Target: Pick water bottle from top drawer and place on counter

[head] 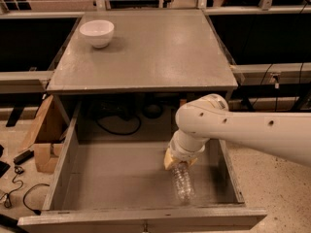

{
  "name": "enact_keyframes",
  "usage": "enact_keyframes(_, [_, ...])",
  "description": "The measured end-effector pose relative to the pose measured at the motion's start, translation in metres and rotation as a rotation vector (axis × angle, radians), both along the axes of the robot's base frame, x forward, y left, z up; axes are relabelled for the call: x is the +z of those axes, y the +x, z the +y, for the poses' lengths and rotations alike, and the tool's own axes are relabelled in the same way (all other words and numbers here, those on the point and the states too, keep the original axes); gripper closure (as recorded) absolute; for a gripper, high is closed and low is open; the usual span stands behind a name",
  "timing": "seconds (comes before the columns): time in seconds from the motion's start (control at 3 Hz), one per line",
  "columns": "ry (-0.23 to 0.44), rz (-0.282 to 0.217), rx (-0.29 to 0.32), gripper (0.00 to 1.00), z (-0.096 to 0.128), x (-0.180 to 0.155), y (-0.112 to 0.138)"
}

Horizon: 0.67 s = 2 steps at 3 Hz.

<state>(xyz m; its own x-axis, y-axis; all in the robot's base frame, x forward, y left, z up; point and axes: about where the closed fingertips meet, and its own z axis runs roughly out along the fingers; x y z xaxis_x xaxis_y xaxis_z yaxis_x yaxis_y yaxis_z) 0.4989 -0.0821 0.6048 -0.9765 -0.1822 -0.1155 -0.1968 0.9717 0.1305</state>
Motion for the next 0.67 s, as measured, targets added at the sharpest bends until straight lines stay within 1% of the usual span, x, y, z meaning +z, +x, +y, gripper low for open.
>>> enact_keyframes(0.33, [-0.009, -0.008, 0.002, 1.0, -0.002, 0.003, 0.0])
enact_keyframes(0.67, [-0.087, -0.075, 0.018, 1.0, -0.019, 0.03, -0.003])
